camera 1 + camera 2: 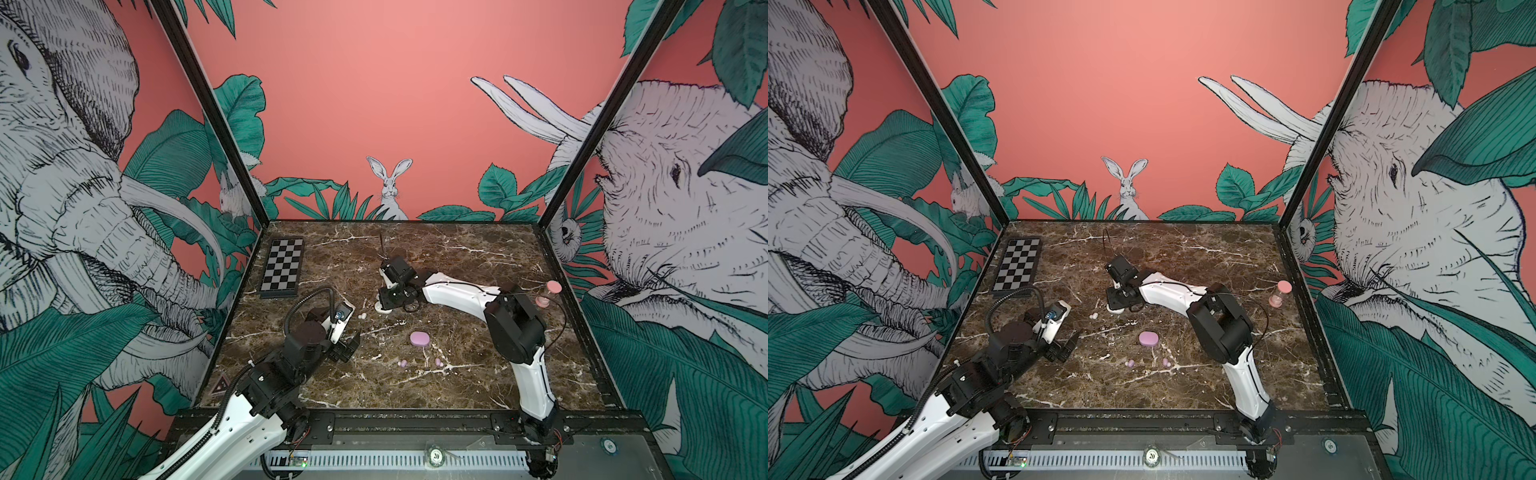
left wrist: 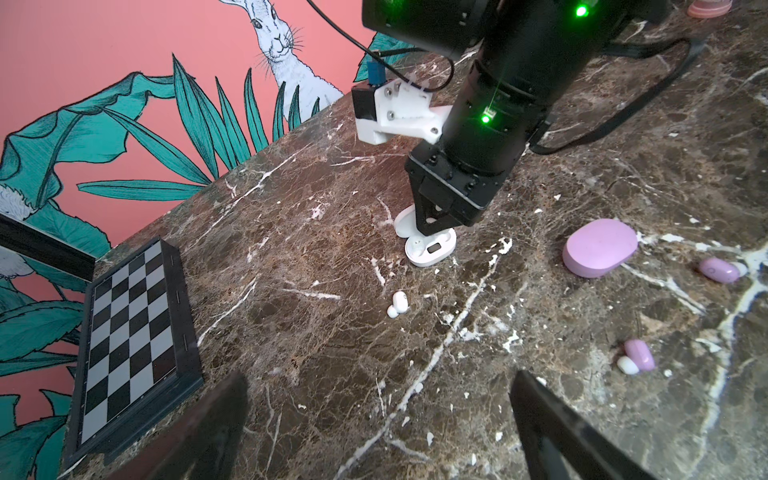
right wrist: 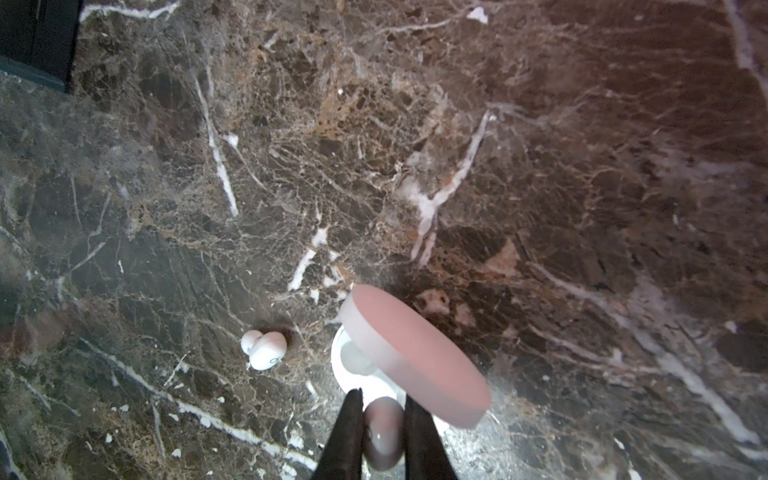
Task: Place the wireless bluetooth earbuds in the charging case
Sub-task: 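Lower the held white earbud into a slot of the open white case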
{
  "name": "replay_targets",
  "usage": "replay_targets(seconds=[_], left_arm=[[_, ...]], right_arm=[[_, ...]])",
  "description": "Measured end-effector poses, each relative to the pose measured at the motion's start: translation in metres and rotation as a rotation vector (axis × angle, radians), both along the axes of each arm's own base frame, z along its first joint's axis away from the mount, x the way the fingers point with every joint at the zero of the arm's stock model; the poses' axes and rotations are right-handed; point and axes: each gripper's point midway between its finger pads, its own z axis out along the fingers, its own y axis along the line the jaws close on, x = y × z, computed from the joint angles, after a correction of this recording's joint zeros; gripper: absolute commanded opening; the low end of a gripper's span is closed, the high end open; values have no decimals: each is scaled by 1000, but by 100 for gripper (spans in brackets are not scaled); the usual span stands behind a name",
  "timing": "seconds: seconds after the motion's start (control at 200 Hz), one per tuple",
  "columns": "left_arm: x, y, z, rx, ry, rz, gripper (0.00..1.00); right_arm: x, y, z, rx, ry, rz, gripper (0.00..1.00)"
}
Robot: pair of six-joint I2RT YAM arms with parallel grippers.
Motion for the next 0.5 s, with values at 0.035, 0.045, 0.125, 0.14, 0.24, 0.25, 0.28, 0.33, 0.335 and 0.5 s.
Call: replay_targets(seconds=[0.035,0.045,0.125,0.14,0.24,0.25,0.28,0.33,0.335,0.5], left_arm=[[0,0,0,1,0,0,99],[0,0,0,1,0,0,99],[0,0,0,1,-1,-1,99],[0,0,0,1,-2,-1,99],[0,0,0,1,-2,-1,99],[0,0,0,1,-2,-1,99],[0,0,0,1,-2,-1,99],[0,0,0,1,-2,-1,99],[0,0,0,1,-2,-1,99],[0,0,0,1,-2,-1,99]], right_arm=[[0,0,-1,-2,2,1,15],[0,0,-2,-2,2,2,15],[-1,0,-5,-6,6,3,15],[-1,0,-5,-7,7,3,15],[-1,0,-8,-11,11,3,15],[-1,0,-9,-11,12,4,15],[-1,0,-9,-12,12,4,15],[-1,0,-10,-13,13,4,15],[-1,0,-10,-13,13,4,15],[0,0,-12,-13,13,3,15]])
